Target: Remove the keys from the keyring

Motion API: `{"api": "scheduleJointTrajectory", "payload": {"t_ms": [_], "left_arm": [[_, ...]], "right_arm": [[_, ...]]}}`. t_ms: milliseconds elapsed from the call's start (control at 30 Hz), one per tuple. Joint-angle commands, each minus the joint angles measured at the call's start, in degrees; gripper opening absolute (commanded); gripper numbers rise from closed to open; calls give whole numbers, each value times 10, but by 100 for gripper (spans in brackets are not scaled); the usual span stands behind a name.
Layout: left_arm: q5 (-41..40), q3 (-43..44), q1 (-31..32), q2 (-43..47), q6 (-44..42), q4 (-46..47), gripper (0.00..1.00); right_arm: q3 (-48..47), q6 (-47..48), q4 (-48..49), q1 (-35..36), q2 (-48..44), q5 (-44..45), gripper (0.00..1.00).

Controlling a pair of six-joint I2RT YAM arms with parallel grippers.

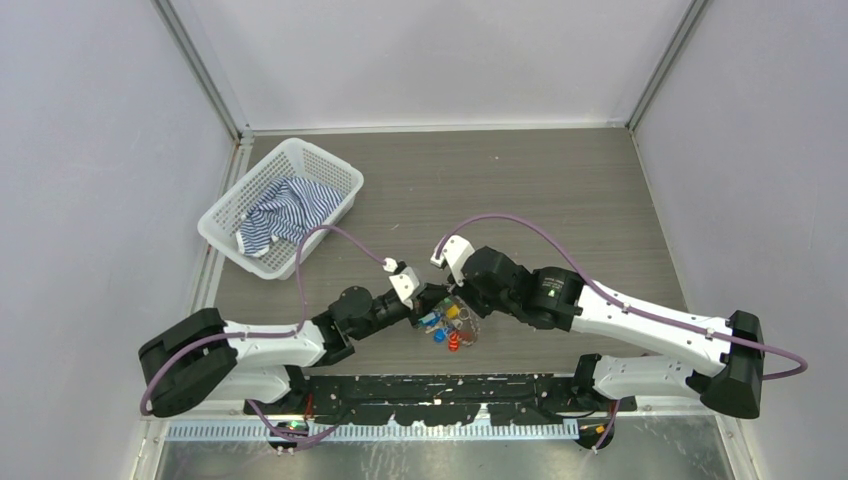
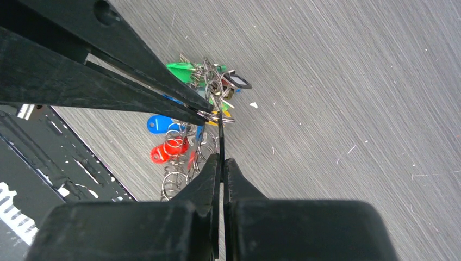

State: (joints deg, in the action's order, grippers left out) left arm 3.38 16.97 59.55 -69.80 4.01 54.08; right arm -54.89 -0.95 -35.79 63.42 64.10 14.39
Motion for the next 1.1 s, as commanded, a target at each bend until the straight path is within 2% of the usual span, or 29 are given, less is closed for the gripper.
{"api": "scheduleJointTrajectory", "payload": {"t_ms": [0, 333, 633, 867, 1067], "left_arm": [[-11, -12, -2, 42, -9, 37, 1], [9, -21, -2, 92, -12, 24, 0], [2, -23, -2, 86, -7, 40, 1], [-8, -47, -2, 51, 13, 160, 0], [16, -50, -2, 69, 15, 163, 0]], "right_arm": [[-1, -20, 22, -16, -28, 18, 1], [74, -60, 72, -26, -37, -7, 1], [83, -53, 84, -13, -25, -25, 1], [100, -43, 104, 4, -22, -50, 1], [102, -41, 98, 4, -13, -48, 1]]}}
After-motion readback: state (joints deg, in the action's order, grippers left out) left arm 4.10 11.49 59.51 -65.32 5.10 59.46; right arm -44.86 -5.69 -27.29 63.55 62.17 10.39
